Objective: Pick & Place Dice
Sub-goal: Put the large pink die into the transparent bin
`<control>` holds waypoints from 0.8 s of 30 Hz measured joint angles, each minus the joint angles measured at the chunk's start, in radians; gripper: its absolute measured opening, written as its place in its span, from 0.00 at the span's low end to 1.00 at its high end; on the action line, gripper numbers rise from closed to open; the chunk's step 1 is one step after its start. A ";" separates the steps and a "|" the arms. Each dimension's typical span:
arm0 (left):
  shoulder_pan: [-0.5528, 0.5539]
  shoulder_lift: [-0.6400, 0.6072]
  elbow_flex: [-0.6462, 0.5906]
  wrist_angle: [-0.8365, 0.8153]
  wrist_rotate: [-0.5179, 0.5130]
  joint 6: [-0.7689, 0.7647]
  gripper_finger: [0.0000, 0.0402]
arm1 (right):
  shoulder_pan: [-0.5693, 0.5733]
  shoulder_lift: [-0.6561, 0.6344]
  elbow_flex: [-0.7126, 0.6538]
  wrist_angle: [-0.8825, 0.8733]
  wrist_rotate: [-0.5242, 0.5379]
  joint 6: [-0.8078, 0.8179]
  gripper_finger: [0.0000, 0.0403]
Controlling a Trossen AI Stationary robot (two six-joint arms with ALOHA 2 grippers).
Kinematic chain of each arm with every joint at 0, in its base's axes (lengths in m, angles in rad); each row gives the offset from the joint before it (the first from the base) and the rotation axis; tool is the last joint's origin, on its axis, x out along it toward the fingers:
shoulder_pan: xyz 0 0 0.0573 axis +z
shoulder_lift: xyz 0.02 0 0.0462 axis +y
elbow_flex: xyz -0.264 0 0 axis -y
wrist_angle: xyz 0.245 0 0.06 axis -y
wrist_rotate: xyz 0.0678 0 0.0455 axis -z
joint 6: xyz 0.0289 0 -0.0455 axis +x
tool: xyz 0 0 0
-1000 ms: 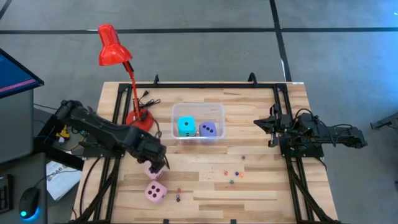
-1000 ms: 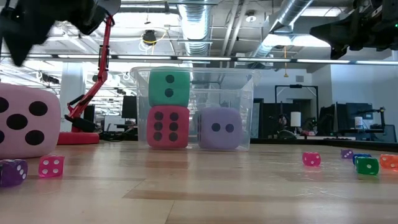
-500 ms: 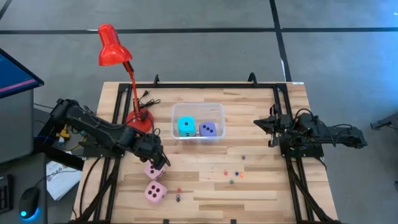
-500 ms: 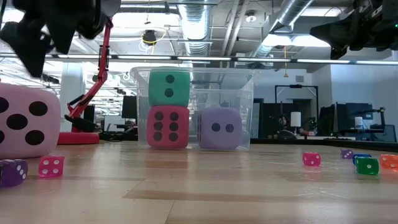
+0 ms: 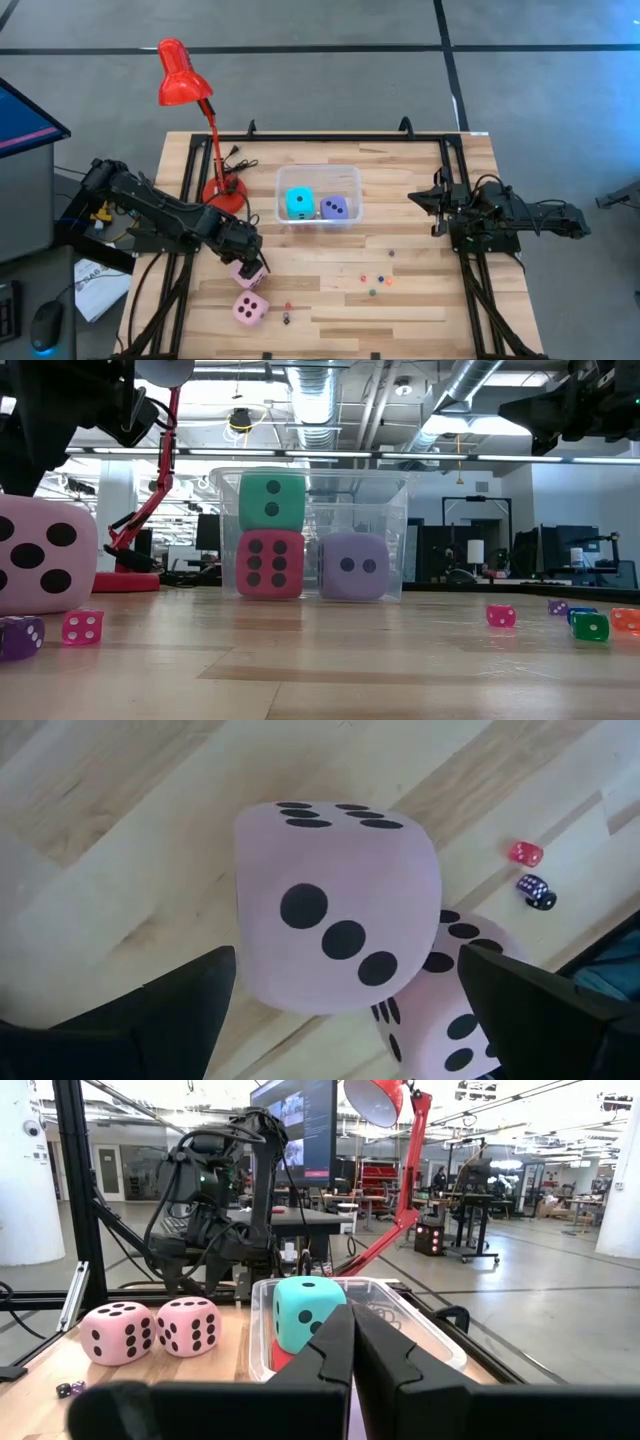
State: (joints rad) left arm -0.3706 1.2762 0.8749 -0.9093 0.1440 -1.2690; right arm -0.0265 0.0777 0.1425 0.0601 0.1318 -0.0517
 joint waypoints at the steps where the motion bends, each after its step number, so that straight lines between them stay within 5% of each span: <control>1: 0.000 0.000 0.000 0.000 0.000 0.001 0.93 | 0.000 0.000 0.000 0.000 0.000 0.000 0.00; 16: 0.000 0.000 0.181 0.013 -0.034 -0.011 0.93 | 0.000 0.000 0.000 0.000 0.000 0.000 0.00; 24: -0.006 0.000 0.242 0.269 -0.158 0.051 0.93 | 0.000 0.000 0.000 0.000 0.000 0.000 0.00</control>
State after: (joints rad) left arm -0.3763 1.2758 1.1172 -0.6407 -0.0143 -1.2182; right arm -0.0268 0.0780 0.1425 0.0601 0.1318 -0.0517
